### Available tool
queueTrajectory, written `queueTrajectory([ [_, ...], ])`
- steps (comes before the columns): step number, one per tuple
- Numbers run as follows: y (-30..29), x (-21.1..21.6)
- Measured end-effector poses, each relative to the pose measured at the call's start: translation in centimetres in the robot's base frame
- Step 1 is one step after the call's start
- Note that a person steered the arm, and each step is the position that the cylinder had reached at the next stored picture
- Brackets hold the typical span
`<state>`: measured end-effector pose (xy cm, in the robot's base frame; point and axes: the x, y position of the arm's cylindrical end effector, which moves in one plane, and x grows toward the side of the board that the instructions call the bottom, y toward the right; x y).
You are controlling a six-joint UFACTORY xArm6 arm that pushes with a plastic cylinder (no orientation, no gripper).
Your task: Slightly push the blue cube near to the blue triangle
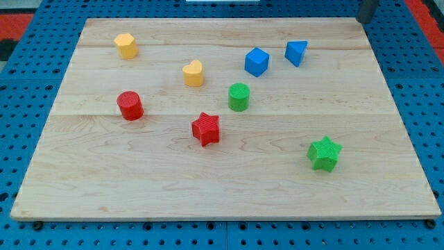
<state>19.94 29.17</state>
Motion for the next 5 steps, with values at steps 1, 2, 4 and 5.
queueTrajectory([
  [1, -2.2, 0.5],
  [2, -4.8, 5.1],
  [4, -4.9, 13.5],
  [5, -9.6, 16.2],
])
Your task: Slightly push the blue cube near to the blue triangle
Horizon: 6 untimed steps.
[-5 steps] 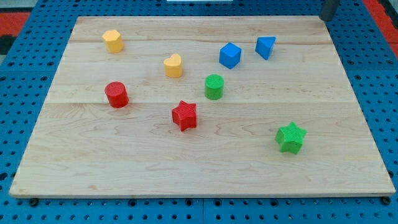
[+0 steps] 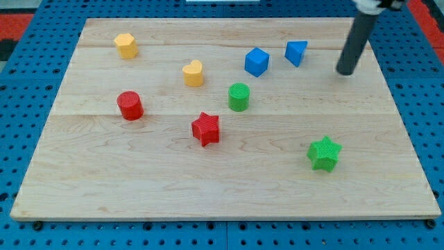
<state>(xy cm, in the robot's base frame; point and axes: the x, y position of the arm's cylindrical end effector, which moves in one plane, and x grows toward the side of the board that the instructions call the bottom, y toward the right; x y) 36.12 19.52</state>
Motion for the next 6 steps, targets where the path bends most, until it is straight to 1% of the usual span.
queueTrajectory([
  [1, -6.9, 1.3],
  [2, -12.7, 1.1],
  [3, -15.1, 0.9],
  [4, -15.1, 0.3],
  [5, -15.1, -1.4],
  [6, -15.1, -1.8],
])
